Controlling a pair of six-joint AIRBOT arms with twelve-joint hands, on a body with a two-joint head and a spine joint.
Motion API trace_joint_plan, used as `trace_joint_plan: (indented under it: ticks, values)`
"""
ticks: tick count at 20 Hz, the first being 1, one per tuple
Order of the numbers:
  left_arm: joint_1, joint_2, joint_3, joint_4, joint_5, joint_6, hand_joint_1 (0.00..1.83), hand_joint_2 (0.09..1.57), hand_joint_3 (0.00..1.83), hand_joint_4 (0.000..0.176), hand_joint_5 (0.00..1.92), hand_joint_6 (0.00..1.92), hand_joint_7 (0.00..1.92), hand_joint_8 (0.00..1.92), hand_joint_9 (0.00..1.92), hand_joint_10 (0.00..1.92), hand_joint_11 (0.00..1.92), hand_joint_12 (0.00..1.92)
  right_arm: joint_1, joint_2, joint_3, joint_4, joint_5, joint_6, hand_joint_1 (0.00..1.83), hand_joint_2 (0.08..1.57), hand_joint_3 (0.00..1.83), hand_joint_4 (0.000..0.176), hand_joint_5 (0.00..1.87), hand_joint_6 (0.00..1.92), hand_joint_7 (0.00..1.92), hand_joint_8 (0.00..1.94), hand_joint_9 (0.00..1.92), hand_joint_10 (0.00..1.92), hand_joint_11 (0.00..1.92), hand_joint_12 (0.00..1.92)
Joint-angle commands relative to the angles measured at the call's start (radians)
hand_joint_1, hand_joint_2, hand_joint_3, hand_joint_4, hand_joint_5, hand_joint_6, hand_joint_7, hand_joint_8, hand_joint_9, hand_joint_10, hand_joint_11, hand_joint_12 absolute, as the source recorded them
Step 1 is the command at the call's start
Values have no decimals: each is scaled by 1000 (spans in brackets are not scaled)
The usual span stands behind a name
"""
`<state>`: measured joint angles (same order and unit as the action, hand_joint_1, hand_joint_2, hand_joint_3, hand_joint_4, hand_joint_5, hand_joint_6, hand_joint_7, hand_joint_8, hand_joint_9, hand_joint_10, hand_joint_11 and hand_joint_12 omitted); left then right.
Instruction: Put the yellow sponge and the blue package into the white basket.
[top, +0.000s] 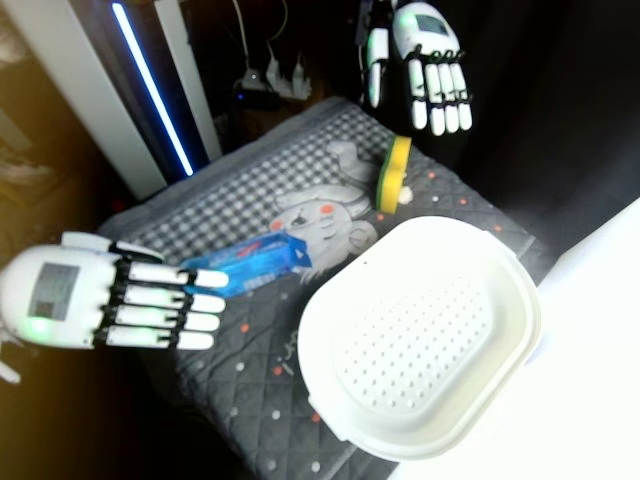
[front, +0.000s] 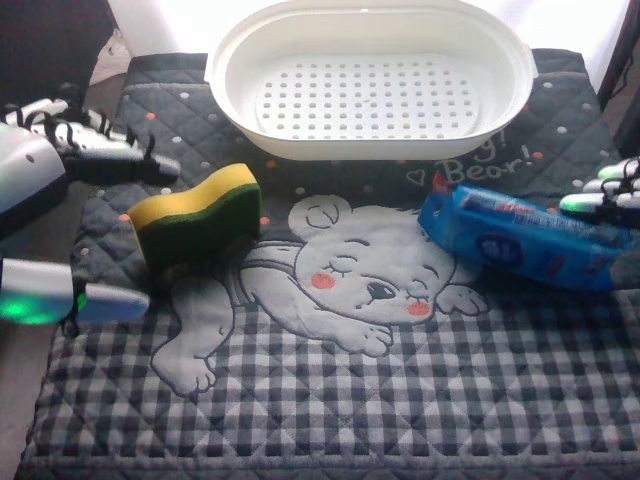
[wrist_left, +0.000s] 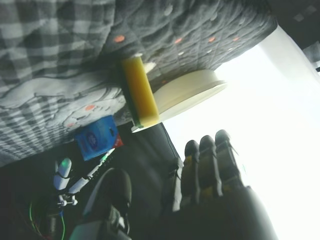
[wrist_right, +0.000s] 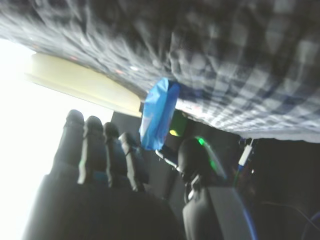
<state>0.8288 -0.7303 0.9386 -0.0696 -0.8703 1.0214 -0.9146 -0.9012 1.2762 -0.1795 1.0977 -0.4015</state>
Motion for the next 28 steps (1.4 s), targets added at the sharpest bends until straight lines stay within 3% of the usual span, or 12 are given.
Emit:
trace_joint_plan:
  ticks: [1, 2, 4, 7, 10, 12, 15, 16, 18, 22, 26, 28]
  values:
    - [-12, -5, 9, -12, -111, -3, 700, 918, 9, 53, 534, 10, 532, 10, 402, 16, 17, 641, 7, 6, 9, 40, 108, 3, 613, 952, 5, 176, 243, 2, 238, 5, 163, 10, 0, 361]
    - [-20, -12, 14, -8, -99, -3, 685, 917, 6, 80, 519, 2, 534, 8, 403, 13, 14, 644, 7, 4, 11, 40, 108, 3, 627, 954, 0, 176, 252, 2, 243, 1, 176, 4, 0, 464]
    - [-66, -48, 40, 6, -52, 14, 802, 964, 0, 46, 469, 0, 475, 0, 396, 1, 78, 611, 18, -3, 19, 40, 108, 3, 638, 962, 0, 176, 235, 2, 215, 0, 147, 0, 0, 410]
    - [-145, -91, 57, 19, 36, 101, 780, 953, 0, 78, 459, 0, 478, 3, 387, 0, 46, 576, 32, -16, 38, 42, 108, 3, 711, 941, 0, 176, 224, 3, 147, 1, 66, 0, 0, 256]
    - [-209, -114, 70, 44, 95, 132, 774, 966, 0, 67, 469, 0, 517, 0, 436, 0, 4, 801, 51, -24, 52, 63, 108, 3, 685, 958, 0, 176, 223, 5, 203, 6, 143, 3, 0, 340]
    - [-217, -125, 81, 43, 103, 132, 827, 956, 1, 51, 483, 1, 539, 2, 456, 1, 0, 855, 74, -40, 64, 65, 108, 1, 671, 961, 0, 176, 195, 1, 170, 3, 99, 5, 0, 151]
    - [-237, -149, 104, 25, 110, 143, 788, 961, 0, 56, 479, 0, 562, 2, 492, 8, 0, 910, 105, -66, 78, 67, 105, -5, 660, 960, 0, 176, 163, 1, 178, 3, 119, 5, 0, 174]
    - [-241, -154, 106, 16, 110, 156, 746, 946, 0, 73, 472, 0, 543, 0, 486, 5, 0, 916, 111, -70, 78, 68, 105, -10, 676, 935, 0, 176, 194, 10, 197, 8, 128, 7, 12, 184]
    - [-248, -165, 107, -8, 110, 192, 780, 963, 0, 80, 453, 0, 528, 1, 508, 5, 20, 1099, 116, -85, 78, 65, 105, -12, 703, 914, 0, 176, 215, 9, 157, 0, 74, 0, 0, 150]
    - [-241, -165, 107, -23, 105, 192, 818, 964, 0, 56, 467, 3, 544, 2, 505, 1, 0, 1146, 116, -86, 71, 47, 82, -12, 639, 889, 0, 176, 183, 0, 181, 2, 120, 5, 0, 231]
    - [-232, -179, 115, -73, 121, 238, 872, 965, 1, 0, 480, 3, 527, 0, 528, 6, 0, 1022, 117, -115, 64, 12, 72, -11, 629, 827, 0, 176, 218, 2, 205, 2, 133, 6, 0, 60]
    - [-234, -199, 128, -111, 139, 292, 862, 979, 3, 13, 504, 1, 556, 2, 587, 11, 108, 943, 122, -131, 64, -2, 63, -10, 646, 862, 6, 176, 237, 4, 131, 0, 37, 0, 1, 8]
